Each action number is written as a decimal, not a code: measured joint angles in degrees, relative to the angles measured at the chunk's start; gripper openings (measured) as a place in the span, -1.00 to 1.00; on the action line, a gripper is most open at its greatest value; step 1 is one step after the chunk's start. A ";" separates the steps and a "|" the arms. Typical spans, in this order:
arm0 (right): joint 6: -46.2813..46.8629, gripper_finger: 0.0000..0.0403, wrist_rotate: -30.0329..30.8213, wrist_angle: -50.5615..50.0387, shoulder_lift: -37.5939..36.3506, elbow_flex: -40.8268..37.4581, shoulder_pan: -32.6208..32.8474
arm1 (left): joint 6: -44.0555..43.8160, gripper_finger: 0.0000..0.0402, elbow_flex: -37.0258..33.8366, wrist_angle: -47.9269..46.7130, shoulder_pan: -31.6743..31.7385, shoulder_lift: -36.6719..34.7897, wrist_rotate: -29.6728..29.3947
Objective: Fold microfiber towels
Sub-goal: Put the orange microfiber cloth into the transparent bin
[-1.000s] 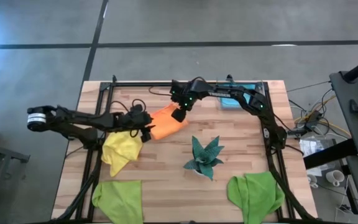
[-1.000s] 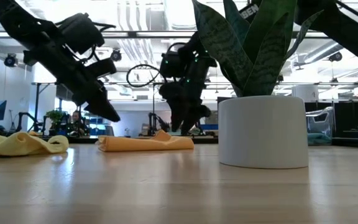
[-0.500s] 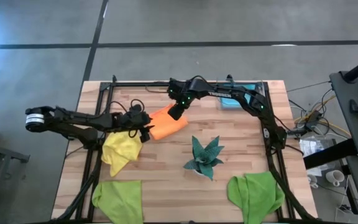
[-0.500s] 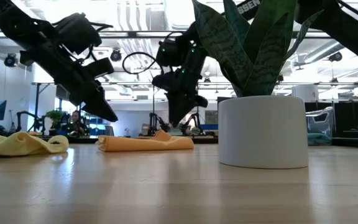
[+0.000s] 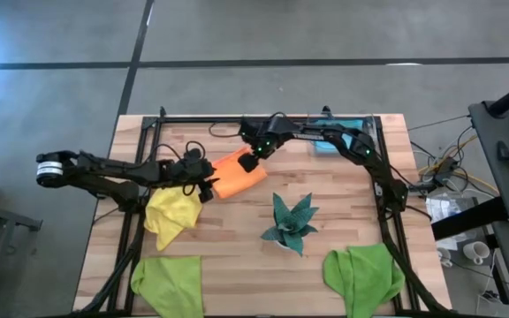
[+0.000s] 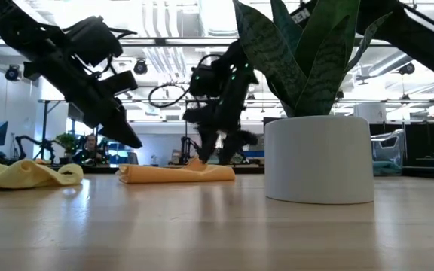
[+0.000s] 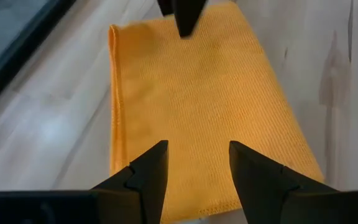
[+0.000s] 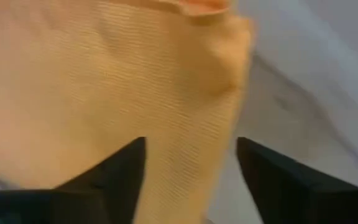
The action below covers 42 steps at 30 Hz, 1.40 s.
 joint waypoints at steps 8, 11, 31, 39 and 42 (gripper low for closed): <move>4.98 0.60 5.69 1.80 1.76 0.00 2.15 | 1.61 -0.23 -0.17 0.43 -0.04 7.14 4.18; 7.46 0.49 5.86 0.65 1.81 -0.04 2.79 | 2.89 -0.23 0.28 0.99 -0.04 9.78 4.19; 7.32 -0.82 5.64 4.82 3.42 -1.49 3.44 | 2.73 -0.23 0.28 -1.54 -0.70 -1.39 10.05; 7.06 -0.93 5.01 -4.16 -2.18 -1.92 2.15 | 1.11 -0.23 0.07 -2.47 -0.94 -6.20 9.92; 7.25 -0.93 7.73 -8.92 -5.52 -1.84 0.67 | 1.11 -0.23 -0.02 -2.54 -1.34 -6.46 9.92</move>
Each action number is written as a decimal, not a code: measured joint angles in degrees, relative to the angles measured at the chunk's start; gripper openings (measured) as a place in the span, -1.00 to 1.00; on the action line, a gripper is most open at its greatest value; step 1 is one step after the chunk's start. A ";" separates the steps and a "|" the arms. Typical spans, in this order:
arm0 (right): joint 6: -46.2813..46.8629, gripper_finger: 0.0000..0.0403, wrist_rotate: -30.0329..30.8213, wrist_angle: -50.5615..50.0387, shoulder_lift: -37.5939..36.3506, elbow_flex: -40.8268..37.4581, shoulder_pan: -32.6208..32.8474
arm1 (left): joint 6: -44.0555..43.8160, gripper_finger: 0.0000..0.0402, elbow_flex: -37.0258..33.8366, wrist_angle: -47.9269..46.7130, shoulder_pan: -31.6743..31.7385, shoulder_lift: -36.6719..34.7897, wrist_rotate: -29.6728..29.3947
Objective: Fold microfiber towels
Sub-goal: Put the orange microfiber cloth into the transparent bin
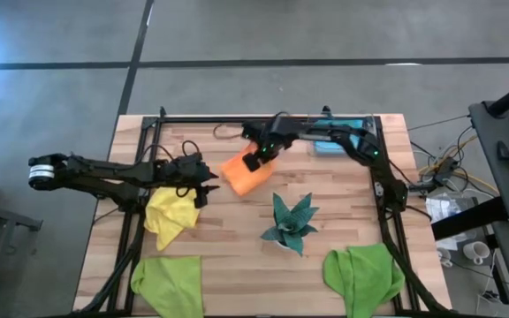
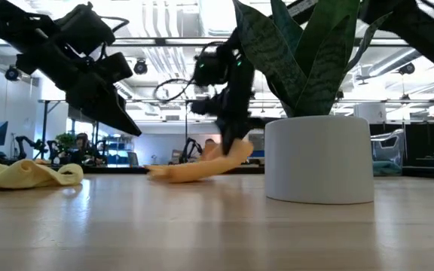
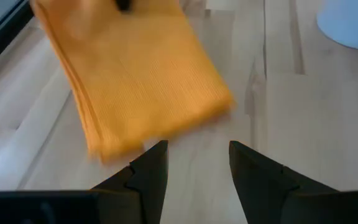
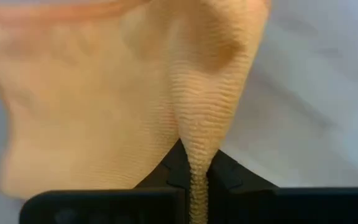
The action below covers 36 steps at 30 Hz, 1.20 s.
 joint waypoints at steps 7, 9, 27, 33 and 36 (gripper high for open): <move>2.19 -0.93 4.07 -5.82 -5.19 -0.02 -3.78 | 0.02 -0.23 -0.02 0.42 -0.21 0.22 0.00; 2.61 -0.93 6.16 -7.53 -6.51 -0.02 -5.48 | 0.02 -0.23 -0.02 0.41 -0.23 0.22 0.00; 1.31 -0.93 17.43 -23.13 -16.77 -0.42 -22.20 | 0.00 -0.23 -0.09 0.31 -0.65 0.33 0.02; 0.61 -0.93 17.99 -29.64 -19.40 -2.46 -25.24 | -0.02 -0.23 -0.09 0.46 -0.64 0.35 0.02; -0.43 -0.94 19.17 -29.27 -19.51 -4.40 -26.11 | -0.03 -0.23 -0.09 0.47 -0.63 0.35 0.02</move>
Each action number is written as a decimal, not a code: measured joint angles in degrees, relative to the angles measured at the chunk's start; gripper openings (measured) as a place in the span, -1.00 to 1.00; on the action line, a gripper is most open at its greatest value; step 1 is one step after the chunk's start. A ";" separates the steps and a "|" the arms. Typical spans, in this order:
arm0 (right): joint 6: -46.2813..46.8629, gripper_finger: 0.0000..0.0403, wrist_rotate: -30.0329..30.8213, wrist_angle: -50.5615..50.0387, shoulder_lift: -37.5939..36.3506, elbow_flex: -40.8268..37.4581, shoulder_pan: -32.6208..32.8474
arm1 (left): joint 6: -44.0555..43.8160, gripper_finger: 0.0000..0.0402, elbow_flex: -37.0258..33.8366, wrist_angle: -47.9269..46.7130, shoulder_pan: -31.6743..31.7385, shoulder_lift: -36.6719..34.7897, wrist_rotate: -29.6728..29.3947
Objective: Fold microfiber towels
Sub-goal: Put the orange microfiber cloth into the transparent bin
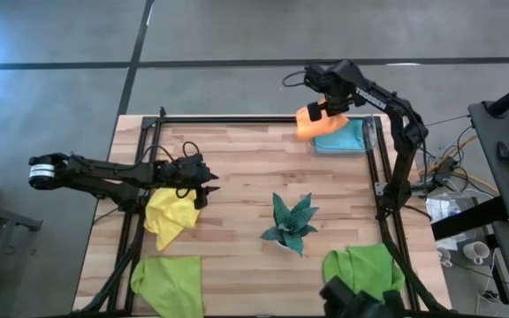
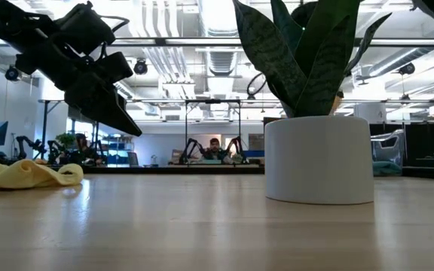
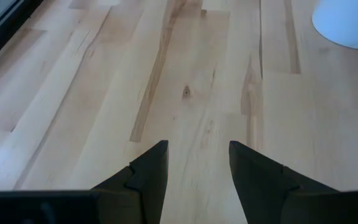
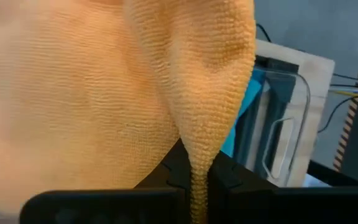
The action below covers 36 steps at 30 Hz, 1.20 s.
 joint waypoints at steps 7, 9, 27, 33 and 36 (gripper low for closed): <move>-1.36 -0.94 2.05 0.44 0.30 -8.33 -1.83 | -0.49 -0.23 0.00 0.02 0.02 0.00 0.00; -1.38 -0.94 5.03 0.84 0.26 -10.79 -2.21 | -0.49 -0.23 0.00 0.02 0.02 0.00 0.00; -2.87 -0.94 5.99 11.53 0.17 -27.00 -7.99 | -1.24 -0.23 0.00 -0.11 0.02 0.00 0.01; -3.18 -0.76 6.32 14.85 0.15 -28.73 -8.67 | -1.26 -0.23 0.00 -0.14 0.02 0.00 0.02; -3.61 -0.53 8.83 13.39 0.15 -28.19 -8.63 | -1.37 -0.23 0.00 -0.22 0.02 0.00 0.02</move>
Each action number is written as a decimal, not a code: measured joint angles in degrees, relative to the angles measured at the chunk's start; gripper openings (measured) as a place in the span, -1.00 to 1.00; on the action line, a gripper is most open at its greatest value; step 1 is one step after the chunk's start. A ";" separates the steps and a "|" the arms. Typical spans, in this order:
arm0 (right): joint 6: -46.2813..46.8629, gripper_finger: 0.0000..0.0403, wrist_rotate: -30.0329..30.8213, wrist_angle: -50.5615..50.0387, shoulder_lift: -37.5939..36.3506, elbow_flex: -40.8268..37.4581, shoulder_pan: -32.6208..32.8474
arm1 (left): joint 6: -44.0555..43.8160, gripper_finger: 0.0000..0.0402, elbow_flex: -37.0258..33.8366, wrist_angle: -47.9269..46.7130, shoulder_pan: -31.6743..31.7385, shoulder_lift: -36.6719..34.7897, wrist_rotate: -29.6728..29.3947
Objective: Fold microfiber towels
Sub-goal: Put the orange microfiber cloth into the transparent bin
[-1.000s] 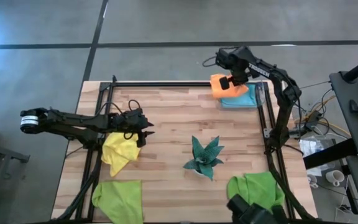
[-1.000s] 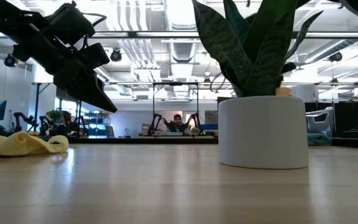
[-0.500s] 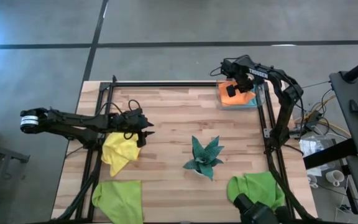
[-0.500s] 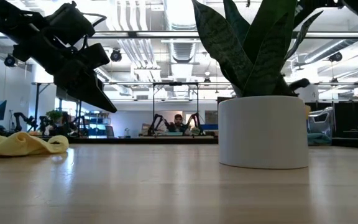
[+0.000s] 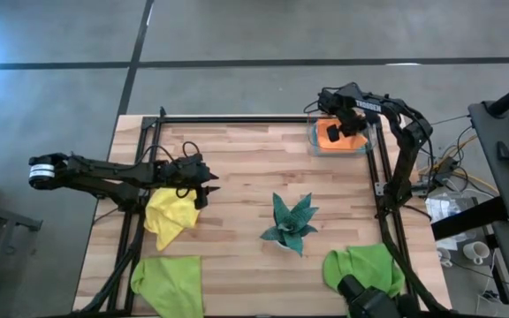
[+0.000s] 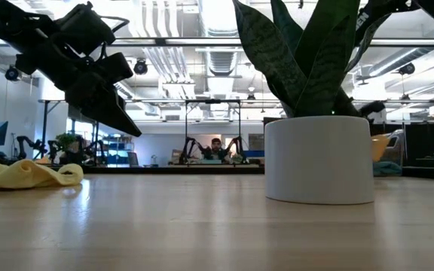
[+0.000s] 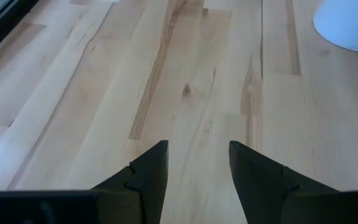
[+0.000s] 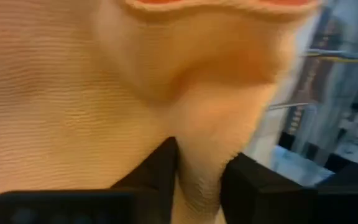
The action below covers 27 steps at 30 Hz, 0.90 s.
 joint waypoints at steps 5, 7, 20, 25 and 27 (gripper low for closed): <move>-0.34 -0.15 4.16 -4.77 -1.36 3.44 0.02 | -0.03 -0.23 0.00 -0.01 -0.02 0.00 -0.01; -0.83 -0.05 3.89 -5.47 -3.07 4.87 0.55 | -0.04 -0.23 0.00 -0.01 -0.02 0.00 0.00; -2.90 -0.58 1.73 12.32 -16.28 -1.89 0.14 | -0.11 -0.23 -0.01 0.43 0.00 0.02 0.00; -3.79 -0.92 6.17 14.68 -14.65 -4.81 0.00 | -0.18 -0.23 -0.01 0.52 0.00 0.02 -0.01; -3.52 -0.94 8.54 15.33 -13.17 -5.06 0.02 | -0.29 -0.23 -0.02 0.51 0.00 0.02 0.00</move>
